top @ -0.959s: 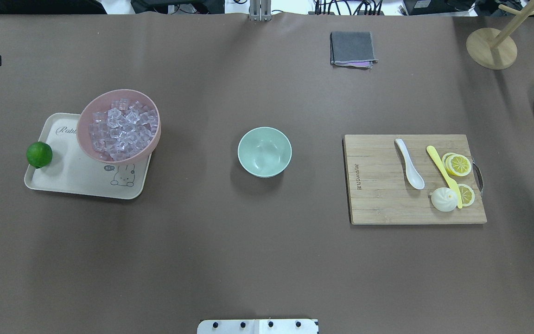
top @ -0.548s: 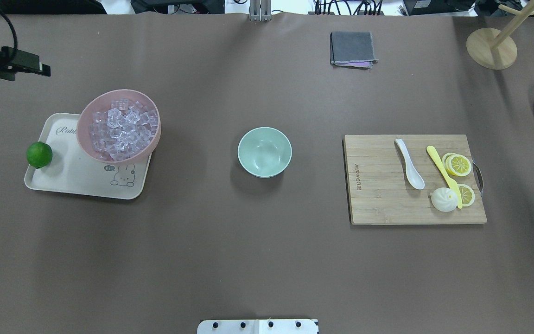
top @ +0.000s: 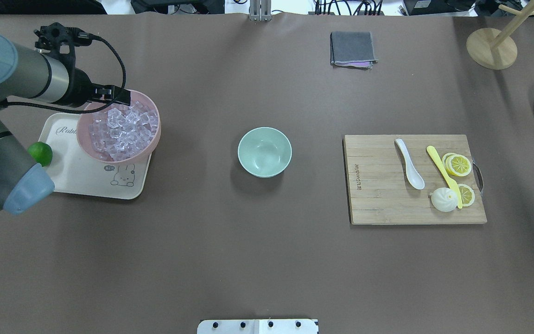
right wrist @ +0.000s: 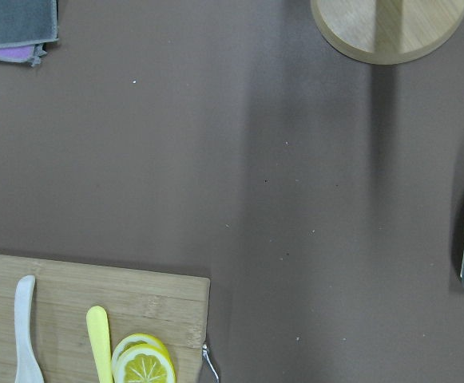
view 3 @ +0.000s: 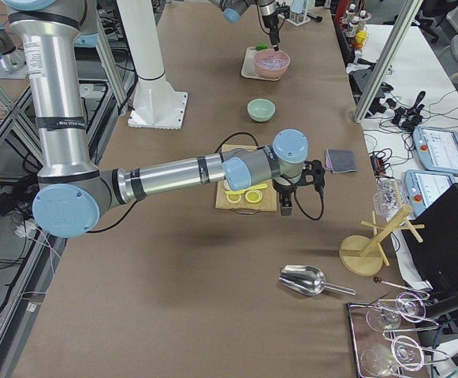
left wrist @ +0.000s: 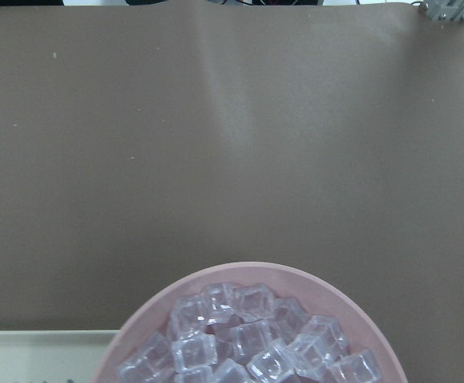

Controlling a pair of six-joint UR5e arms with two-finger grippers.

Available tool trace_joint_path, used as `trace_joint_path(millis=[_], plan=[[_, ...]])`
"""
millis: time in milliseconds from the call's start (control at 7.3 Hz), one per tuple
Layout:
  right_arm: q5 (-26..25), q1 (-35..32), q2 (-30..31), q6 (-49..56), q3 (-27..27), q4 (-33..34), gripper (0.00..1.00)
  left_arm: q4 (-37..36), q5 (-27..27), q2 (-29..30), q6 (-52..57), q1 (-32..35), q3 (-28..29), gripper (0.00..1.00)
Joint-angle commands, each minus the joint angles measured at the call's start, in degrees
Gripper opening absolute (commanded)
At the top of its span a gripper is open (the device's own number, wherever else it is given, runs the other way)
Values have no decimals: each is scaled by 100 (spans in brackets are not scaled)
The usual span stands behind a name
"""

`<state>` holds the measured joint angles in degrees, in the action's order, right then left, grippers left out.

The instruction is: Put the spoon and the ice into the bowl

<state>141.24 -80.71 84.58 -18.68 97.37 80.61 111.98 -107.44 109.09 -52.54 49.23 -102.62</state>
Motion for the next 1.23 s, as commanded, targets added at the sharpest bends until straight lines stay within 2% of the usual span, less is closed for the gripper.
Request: trace_joint_path(millis=[0,411,685,822,1096], plan=[[0,107,-46,-13,28,-10,100,278,144,34,382,-106,389,97],[-9,204,-47,-502,54,-158,100,631,136,42,446,-107,821,97],[-9,301,-3,-838,37,-467,100,684,109,42,429,-115,840,97],[-9,301,-3,-839,45,-467,100,684,127,34,438,-150,848,90],[-9,301,-3,-839,45,-467,100,658,136,25,429,-264,849,87]])
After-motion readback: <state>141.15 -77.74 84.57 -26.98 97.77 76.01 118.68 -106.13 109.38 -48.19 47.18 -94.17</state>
